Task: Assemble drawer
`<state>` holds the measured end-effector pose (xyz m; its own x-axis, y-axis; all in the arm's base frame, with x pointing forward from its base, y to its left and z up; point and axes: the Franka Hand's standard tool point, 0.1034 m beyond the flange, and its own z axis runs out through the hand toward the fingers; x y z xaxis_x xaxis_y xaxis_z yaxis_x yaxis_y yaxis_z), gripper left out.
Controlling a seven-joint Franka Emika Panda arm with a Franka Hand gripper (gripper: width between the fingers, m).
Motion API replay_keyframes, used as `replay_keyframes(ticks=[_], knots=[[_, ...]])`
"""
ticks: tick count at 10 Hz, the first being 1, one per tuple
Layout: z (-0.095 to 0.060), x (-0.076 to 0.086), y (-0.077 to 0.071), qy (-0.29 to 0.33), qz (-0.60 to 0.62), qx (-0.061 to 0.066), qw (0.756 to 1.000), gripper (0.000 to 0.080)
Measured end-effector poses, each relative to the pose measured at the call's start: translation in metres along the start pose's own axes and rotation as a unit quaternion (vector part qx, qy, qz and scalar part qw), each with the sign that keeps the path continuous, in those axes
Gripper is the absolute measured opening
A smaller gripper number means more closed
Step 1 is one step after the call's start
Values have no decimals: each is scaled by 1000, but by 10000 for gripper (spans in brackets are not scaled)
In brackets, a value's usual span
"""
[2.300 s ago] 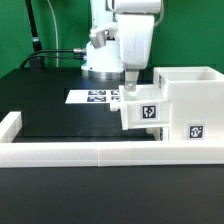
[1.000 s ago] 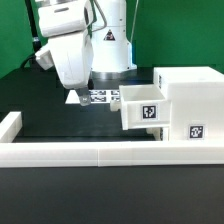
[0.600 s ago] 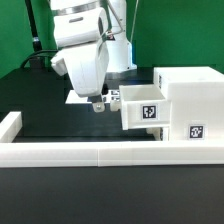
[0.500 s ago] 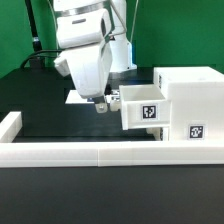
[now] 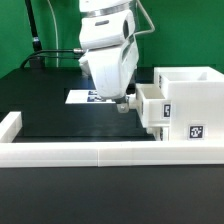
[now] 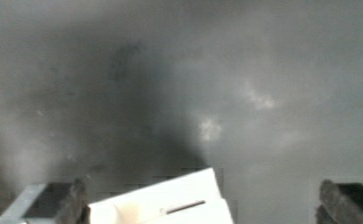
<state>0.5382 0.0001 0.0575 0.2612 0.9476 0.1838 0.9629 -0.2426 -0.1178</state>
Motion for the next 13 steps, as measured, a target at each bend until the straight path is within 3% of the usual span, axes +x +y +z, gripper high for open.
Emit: replay_keyframes(ticks=[6,13], knots=[[8,34,-9,2,29,8,1000,649],[7,32,-9,2,38,7,999,649]])
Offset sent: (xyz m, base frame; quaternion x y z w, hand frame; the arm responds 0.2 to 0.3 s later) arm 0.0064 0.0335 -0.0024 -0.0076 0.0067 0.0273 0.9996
